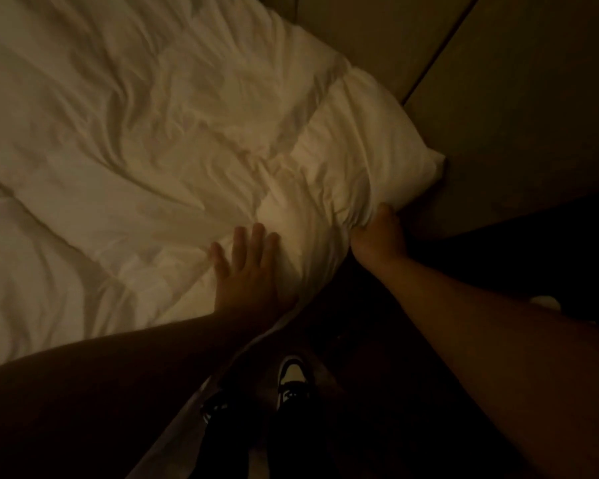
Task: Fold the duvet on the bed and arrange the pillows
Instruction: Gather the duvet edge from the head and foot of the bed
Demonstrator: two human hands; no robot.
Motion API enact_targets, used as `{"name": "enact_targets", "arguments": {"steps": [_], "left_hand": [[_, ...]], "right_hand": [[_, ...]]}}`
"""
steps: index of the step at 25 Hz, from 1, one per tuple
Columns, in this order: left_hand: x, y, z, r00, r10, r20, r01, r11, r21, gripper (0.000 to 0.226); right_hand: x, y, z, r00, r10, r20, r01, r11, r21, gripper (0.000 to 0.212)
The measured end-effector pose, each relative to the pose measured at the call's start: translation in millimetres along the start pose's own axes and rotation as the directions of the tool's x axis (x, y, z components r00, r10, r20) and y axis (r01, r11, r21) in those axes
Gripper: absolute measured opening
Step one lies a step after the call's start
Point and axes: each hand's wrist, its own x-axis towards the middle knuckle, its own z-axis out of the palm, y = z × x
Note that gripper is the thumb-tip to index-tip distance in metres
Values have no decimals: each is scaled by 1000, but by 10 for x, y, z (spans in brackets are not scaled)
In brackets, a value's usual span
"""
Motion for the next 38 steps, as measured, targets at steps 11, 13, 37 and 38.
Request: {"name": "enact_targets", "arguments": {"steps": [11, 13, 37, 38], "left_hand": [[112, -51, 404, 998, -55, -24, 57, 994, 91, 116], [105, -33, 372, 997, -71, 19, 69, 993, 93, 117], [195, -123, -2217, 849, -528, 13, 379, 592, -711, 45], [174, -214, -2323, 829, -559, 29, 384, 531, -755, 46]], "right_hand": [[546, 202, 586, 882, 311, 355, -471, 535, 701, 89], [476, 112, 504, 907, 330, 261, -415, 591, 692, 74], [-915, -1128, -970, 641, -749, 171, 766, 639, -69, 73], [-962, -1146, -983, 614, -756, 227, 789, 583, -192, 85]]}}
